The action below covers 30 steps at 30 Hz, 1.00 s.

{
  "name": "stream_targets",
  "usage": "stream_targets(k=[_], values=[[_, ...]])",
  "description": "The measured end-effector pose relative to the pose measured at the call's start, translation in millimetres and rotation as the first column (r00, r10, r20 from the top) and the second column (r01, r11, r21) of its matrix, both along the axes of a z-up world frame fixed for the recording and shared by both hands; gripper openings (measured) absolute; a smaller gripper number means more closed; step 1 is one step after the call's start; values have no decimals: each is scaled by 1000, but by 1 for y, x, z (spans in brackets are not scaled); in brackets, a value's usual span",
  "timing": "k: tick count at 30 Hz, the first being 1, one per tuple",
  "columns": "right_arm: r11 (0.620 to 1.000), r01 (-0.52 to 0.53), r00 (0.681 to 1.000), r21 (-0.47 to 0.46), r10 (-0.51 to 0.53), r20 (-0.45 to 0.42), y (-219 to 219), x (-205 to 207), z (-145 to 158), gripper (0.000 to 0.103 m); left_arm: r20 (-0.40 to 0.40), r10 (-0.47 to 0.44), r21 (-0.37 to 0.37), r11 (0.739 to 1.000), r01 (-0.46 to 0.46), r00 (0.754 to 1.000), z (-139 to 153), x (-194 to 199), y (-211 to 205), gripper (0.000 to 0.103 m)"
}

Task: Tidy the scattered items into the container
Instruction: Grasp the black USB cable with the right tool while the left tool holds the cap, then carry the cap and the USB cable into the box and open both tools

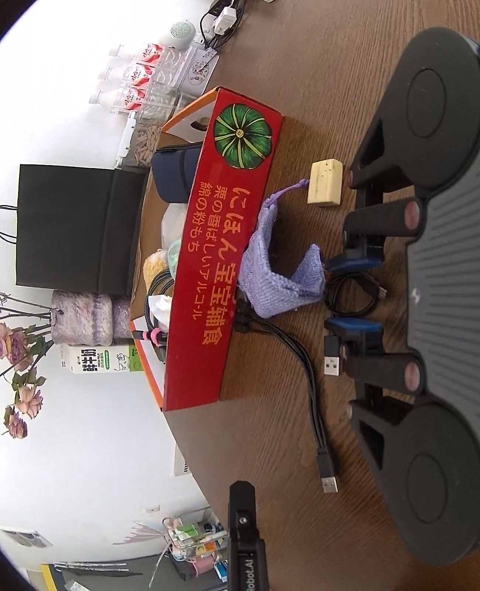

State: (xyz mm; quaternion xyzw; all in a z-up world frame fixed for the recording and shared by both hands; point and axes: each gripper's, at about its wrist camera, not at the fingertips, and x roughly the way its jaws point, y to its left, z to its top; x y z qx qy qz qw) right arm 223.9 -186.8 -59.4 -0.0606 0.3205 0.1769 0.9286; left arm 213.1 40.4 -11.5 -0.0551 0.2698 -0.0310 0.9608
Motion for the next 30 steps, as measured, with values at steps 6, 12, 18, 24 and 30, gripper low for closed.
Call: stream_targets(k=[6, 12, 18, 24, 30], values=[[1000, 3, 1000, 19, -3, 12, -9, -15, 4, 24, 6, -5, 3, 1000, 5, 1000, 3, -5, -4, 27], [998, 19, 999, 58, -20, 26, -26, -35, 12, 24, 21, -13, 11, 1000, 13, 1000, 8, -8, -8, 27], [998, 15, 995, 65, -21, 101, -38, -54, 38, 24, 52, -41, 9, 999, 41, 998, 21, -6, -20, 27], [996, 10, 978, 88, -28, 206, -48, -54, 75, 24, 106, -78, 14, 997, 77, 991, 43, 3, -36, 27], [994, 11, 960, 111, -41, 277, -49, -33, 103, 24, 180, -105, 33, 994, 100, 978, 69, 20, -51, 27]])
